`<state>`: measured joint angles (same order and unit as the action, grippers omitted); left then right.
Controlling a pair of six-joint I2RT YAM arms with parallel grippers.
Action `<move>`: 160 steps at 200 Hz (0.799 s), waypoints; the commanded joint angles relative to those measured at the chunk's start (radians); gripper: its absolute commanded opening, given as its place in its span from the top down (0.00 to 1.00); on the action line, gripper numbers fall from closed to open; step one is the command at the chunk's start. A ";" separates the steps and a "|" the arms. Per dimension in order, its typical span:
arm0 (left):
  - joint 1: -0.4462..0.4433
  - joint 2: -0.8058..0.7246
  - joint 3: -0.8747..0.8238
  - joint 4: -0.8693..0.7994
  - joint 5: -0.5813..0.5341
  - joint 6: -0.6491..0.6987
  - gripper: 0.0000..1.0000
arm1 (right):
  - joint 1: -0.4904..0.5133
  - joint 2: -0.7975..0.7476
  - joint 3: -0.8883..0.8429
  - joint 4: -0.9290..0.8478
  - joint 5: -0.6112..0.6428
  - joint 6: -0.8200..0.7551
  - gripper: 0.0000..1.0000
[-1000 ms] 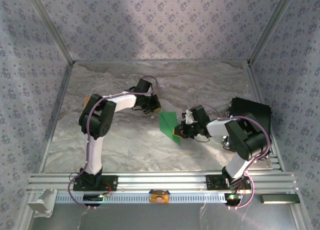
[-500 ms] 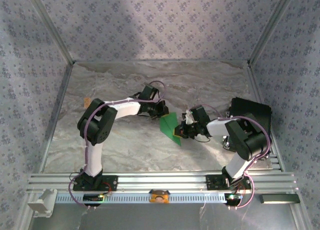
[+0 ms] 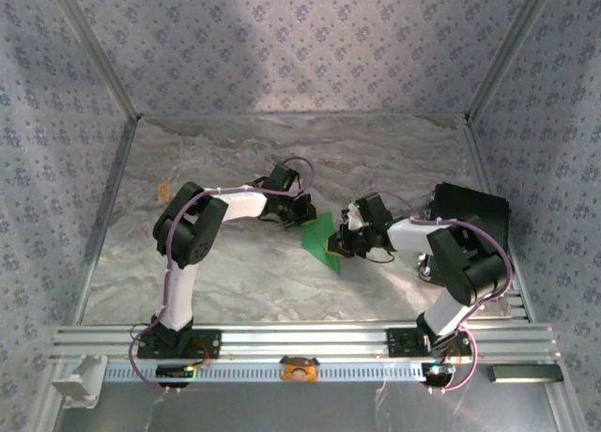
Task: Fold a paper plane with a square sheet of paper (pick it up from the middle)
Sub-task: Fourth fold the wing at the center of the table.
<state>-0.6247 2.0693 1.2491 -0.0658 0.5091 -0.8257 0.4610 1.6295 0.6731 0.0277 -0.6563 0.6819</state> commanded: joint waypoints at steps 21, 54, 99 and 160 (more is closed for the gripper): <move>0.000 0.032 -0.010 -0.092 -0.050 0.036 0.99 | 0.035 0.096 0.128 -0.071 0.057 -0.027 1.00; 0.000 0.031 -0.011 -0.101 -0.055 0.038 1.00 | 0.044 0.145 0.129 -0.071 0.059 -0.027 0.97; 0.006 0.029 -0.017 -0.114 -0.060 0.038 1.00 | 0.032 0.057 0.025 -0.061 0.042 -0.033 0.95; 0.024 0.023 -0.044 -0.092 -0.050 0.029 1.00 | 0.004 -0.073 -0.117 -0.025 0.012 -0.020 0.93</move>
<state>-0.6151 2.0689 1.2442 -0.0669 0.5247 -0.8116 0.4774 1.6073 0.6151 0.0196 -0.6247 0.6609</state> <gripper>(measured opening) 0.043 0.071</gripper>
